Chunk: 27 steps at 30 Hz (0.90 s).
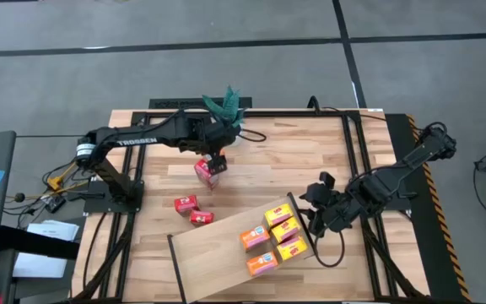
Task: Stack cereal on shelf
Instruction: Put the orange cereal box on the shelf aligned with the orange cereal boxes
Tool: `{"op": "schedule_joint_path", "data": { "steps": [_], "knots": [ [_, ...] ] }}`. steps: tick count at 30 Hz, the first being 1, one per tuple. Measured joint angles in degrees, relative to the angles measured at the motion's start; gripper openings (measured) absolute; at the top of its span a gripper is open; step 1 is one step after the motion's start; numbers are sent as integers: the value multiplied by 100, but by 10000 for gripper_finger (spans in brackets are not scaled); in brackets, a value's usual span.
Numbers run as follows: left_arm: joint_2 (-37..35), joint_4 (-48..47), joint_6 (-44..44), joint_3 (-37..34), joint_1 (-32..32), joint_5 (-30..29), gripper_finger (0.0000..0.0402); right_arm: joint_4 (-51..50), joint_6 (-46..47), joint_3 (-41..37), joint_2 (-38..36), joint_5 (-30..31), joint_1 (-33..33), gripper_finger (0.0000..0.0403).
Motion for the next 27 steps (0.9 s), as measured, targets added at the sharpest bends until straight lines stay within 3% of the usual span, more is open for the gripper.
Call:
{"op": "schedule_joint_path", "data": {
  "steps": [18,27],
  "knots": [
    [-11,730,-62,-1227,322,328,325,20,-55,0,0,0,-244,219],
    [-11,843,-116,-1425,344,405,325,20,-59,0,0,1,-243,212]
  ]
}}
